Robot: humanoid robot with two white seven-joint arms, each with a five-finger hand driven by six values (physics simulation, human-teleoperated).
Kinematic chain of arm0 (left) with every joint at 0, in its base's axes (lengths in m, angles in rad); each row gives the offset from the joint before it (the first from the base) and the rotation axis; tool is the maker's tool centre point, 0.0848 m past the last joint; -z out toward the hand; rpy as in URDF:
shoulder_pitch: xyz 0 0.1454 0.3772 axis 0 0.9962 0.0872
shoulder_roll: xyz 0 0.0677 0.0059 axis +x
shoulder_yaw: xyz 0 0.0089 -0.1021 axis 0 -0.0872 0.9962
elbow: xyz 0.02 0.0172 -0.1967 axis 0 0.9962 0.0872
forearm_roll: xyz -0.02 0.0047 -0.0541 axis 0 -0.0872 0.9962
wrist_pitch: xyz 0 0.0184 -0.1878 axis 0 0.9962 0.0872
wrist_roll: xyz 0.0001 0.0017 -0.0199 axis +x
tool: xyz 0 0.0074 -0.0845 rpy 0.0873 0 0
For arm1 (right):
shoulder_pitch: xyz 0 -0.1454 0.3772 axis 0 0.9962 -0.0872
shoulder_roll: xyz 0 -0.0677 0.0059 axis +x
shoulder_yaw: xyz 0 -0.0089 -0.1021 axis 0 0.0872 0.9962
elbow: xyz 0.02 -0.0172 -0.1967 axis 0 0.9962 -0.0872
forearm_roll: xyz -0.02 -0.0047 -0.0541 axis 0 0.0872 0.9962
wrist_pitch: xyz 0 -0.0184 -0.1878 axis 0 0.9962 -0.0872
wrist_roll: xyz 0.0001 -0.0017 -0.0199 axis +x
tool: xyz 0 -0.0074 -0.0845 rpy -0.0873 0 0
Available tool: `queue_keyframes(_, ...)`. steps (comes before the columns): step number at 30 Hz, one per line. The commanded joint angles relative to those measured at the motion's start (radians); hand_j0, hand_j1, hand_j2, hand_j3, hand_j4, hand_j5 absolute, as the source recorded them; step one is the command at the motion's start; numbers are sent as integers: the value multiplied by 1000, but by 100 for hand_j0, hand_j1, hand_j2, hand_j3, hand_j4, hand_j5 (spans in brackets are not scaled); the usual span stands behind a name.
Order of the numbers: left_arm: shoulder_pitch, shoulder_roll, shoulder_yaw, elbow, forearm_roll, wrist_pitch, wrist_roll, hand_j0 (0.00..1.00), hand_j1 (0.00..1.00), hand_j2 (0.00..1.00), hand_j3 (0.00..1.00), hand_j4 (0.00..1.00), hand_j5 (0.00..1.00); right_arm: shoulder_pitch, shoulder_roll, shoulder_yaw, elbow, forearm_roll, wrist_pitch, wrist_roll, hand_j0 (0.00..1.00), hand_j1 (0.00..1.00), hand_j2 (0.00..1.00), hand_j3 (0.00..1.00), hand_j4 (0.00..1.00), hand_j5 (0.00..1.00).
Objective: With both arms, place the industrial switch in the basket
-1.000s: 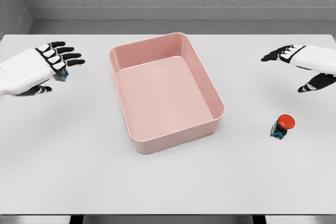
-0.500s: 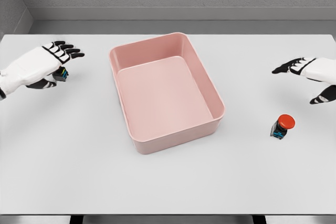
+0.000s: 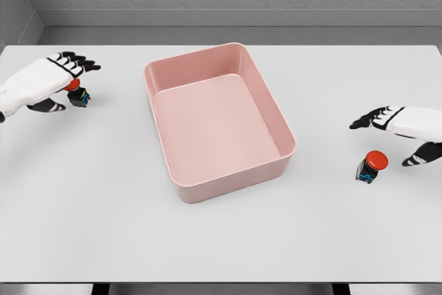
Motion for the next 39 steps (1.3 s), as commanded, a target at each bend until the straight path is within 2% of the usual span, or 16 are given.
queue_keyframes(1,0,-10,1,30,5,0,0,100,100,100,100,100,100,2,-2,-1,-19,-5,2,2,100,100,100,100,100,100)
queue_keyframes(4,-20,-19,1,68,5,0,0,100,100,100,100,100,100,6,-2,0,-22,-5,2,4,100,100,100,100,100,100)
queue_keyframes(12,-26,-62,-1,79,-17,0,2,100,100,100,100,100,100,37,1,0,-48,-2,2,5,100,100,100,100,100,100)
queue_keyframes(16,-35,-74,-1,117,-17,0,2,100,100,100,100,100,100,38,4,2,-69,-2,2,7,100,100,100,100,100,100)
queue_keyframes(24,-57,-85,-3,162,-18,0,2,100,100,100,100,100,100,57,5,6,-65,2,2,16,100,100,100,100,100,100)
queue_keyframes(27,-57,-105,-3,175,-43,0,2,100,100,100,100,100,100,58,5,6,-60,4,2,18,99,99,99,99,99,99)
queue_keyframes(35,-57,-105,-1,180,-43,0,4,100,100,100,100,100,100,63,8,5,-39,4,2,21,92,92,92,92,92,92)
queue_keyframes(36,-57,-105,-1,180,-43,0,5,95,95,95,95,95,95,63,8,5,-39,4,2,22,91,91,91,91,91,91)
queue_keyframes(39,-57,-102,-1,192,-43,0,7,92,92,92,92,92,92,61,10,3,-39,22,2,22,85,85,85,85,85,85)
